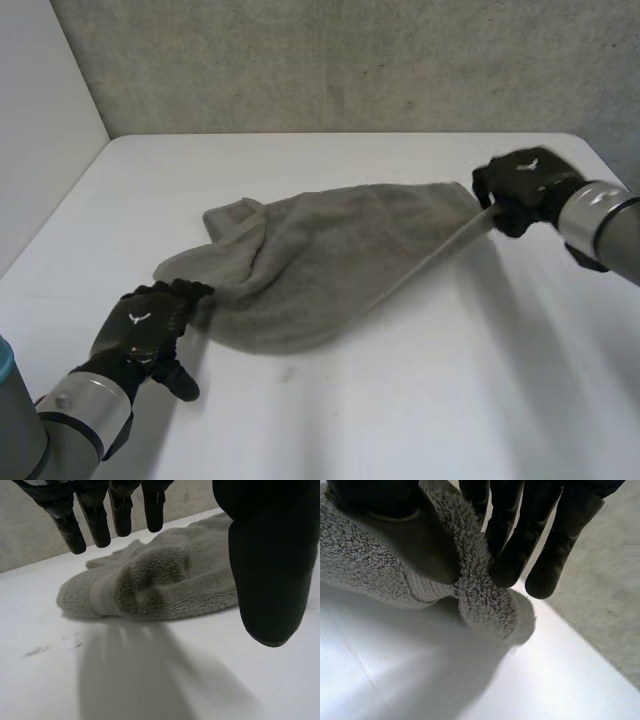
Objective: Fold the towel.
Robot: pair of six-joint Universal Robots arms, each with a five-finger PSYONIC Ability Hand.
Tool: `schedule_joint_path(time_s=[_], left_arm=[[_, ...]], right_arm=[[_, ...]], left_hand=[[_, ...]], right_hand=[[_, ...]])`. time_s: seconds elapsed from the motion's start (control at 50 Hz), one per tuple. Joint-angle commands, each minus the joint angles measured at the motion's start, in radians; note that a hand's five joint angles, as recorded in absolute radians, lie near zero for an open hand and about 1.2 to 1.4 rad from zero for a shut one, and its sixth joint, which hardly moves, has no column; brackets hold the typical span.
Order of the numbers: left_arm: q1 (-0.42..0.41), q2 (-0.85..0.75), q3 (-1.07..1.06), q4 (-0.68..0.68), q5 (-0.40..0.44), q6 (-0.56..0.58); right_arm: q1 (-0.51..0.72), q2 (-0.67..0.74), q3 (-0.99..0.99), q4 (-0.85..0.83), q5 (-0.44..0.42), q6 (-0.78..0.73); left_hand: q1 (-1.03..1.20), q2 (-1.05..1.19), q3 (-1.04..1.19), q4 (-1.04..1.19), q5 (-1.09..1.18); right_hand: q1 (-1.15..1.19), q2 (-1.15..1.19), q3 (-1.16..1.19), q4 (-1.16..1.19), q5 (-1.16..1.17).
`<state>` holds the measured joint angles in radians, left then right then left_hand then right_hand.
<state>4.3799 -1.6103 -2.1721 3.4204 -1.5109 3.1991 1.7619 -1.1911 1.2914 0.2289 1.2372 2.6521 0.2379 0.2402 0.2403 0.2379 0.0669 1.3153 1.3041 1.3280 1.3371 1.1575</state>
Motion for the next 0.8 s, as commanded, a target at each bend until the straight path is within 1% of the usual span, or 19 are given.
schedule_joint_path(time_s=[0.02, 0.06, 0.12, 0.16, 0.2, 0.26, 0.3, 0.32, 0.36, 0.38, 0.42, 0.54, 0.64, 0.68, 0.72, 0.74, 0.76, 0.78, 0.8], left_arm=[[-0.013, -0.016, 0.018, 0.019, 0.049, -0.008], [-0.02, -0.025, 0.025, 0.031, 0.049, -0.011], [-0.037, -0.043, 0.041, 0.066, 0.049, -0.025], [-0.046, -0.051, 0.046, 0.08, 0.049, -0.041], [-0.063, -0.071, 0.061, 0.098, 0.049, -0.086], [-0.074, -0.085, 0.072, 0.105, 0.049, -0.117], [-0.092, -0.112, 0.096, 0.106, 0.049, -0.174], [-0.092, -0.112, 0.097, 0.106, 0.049, -0.174], [-0.115, -0.149, 0.124, 0.105, 0.049, -0.224], [-0.115, -0.149, 0.124, 0.105, 0.049, -0.225], [-0.149, -0.183, 0.156, 0.103, 0.049, -0.258], [-0.189, -0.221, 0.196, 0.106, 0.049, -0.274], [-0.25, -0.279, 0.248, 0.108, 0.04, -0.303], [-0.255, -0.293, 0.259, 0.111, 0.032, -0.314], [-0.258, -0.306, 0.268, 0.114, 0.018, -0.326], [-0.258, -0.315, 0.274, 0.121, -0.009, -0.335], [-0.255, -0.318, 0.281, 0.137, -0.055, -0.341], [-0.255, -0.318, 0.281, 0.137, -0.055, -0.341], [-0.249, -0.318, 0.285, 0.157, -0.115, -0.343]], right_arm=[[-0.002, -0.234, 0.046, 0.001, 0.001, 0.134], [-0.001, -0.304, 0.039, 0.024, -0.019, 0.152], [-0.001, -0.332, 0.032, 0.049, -0.028, 0.154], [0.004, -0.38, 0.008, 0.11, -0.042, 0.157], [0.011, -0.403, -0.004, 0.137, -0.044, 0.158], [0.024, -0.446, -0.021, 0.181, -0.044, 0.161], [0.036, -0.462, -0.029, 0.193, -0.044, 0.161], [0.05, -0.472, -0.04, 0.202, -0.038, 0.163], [0.063, -0.479, -0.052, 0.21, -0.033, 0.163], [0.077, -0.481, -0.064, 0.22, -0.03, 0.164], [0.088, -0.484, -0.073, 0.233, -0.024, 0.164], [0.116, -0.489, -0.099, 0.273, 0.002, 0.17], [0.12, -0.506, -0.101, 0.287, 0.01, 0.17], [0.12, -0.519, -0.104, 0.293, 0.01, 0.17], [0.12, -0.53, -0.107, 0.296, 0.01, 0.17], [0.119, -0.538, -0.112, 0.296, 0.01, 0.17], [0.119, -0.538, -0.112, 0.296, 0.01, 0.17], [0.114, -0.544, -0.118, 0.296, 0.01, 0.17], [0.11, -0.55, -0.125, 0.297, 0.011, 0.169]], left_hand=[[0.008, 0.006, 0.006, 0.008, 0.005], [0.005, 0.003, 0.003, 0.005, 0.001], [0.002, 0.0, 0.0, 0.002, -0.001], [0.002, 0.0, 0.0, 0.002, -0.001], [0.002, 0.0, 0.0, 0.002, -0.001], [0.002, 0.0, 0.0, 0.002, -0.001], [0.002, 0.0, 0.0, 0.002, -0.001], [0.002, 0.0, 0.0, 0.002, -0.001], [0.002, 0.0, 0.0, 0.002, -0.001], [0.002, 0.0, 0.0, 0.002, -0.001], [0.002, 0.0, 0.0, 0.002, -0.001], [0.002, 0.0, 0.0, 0.002, -0.001], [0.02, 0.017, 0.017, 0.02, 0.016], [0.025, 0.023, 0.023, 0.025, 0.022], [0.049, 0.047, 0.047, 0.049, 0.045], [0.142, 0.14, 0.14, 0.142, 0.139], [0.288, 0.286, 0.286, 0.288, 0.285], [0.29, 0.287, 0.287, 0.29, 0.286], [0.426, 0.424, 0.424, 0.426, 0.423]], right_hand=[[0.081, 0.092, 0.068, 0.059, 0.064], [0.081, 0.092, 0.068, 0.059, 0.064], [0.081, 0.092, 0.068, 0.059, 0.064], [0.081, 0.092, 0.068, 0.059, 0.064], [0.081, 0.092, 0.068, 0.059, 0.064], [0.081, 0.092, 0.068, 0.059, 0.064], [0.081, 0.092, 0.068, 0.059, 0.064], [0.081, 0.092, 0.068, 0.059, 0.064], [0.081, 0.092, 0.068, 0.059, 0.064], [0.081, 0.092, 0.068, 0.059, 0.064], [0.081, 0.092, 0.068, 0.059, 0.064], [0.081, 0.092, 0.068, 0.059, 0.064], [0.081, 0.092, 0.068, 0.059, 0.064], [0.081, 0.092, 0.068, 0.059, 0.064], [0.081, 0.092, 0.068, 0.059, 0.064], [0.081, 0.092, 0.068, 0.059, 0.064], [0.081, 0.092, 0.068, 0.059, 0.064], [0.081, 0.092, 0.068, 0.059, 0.064], [0.081, 0.092, 0.068, 0.059, 0.064]])
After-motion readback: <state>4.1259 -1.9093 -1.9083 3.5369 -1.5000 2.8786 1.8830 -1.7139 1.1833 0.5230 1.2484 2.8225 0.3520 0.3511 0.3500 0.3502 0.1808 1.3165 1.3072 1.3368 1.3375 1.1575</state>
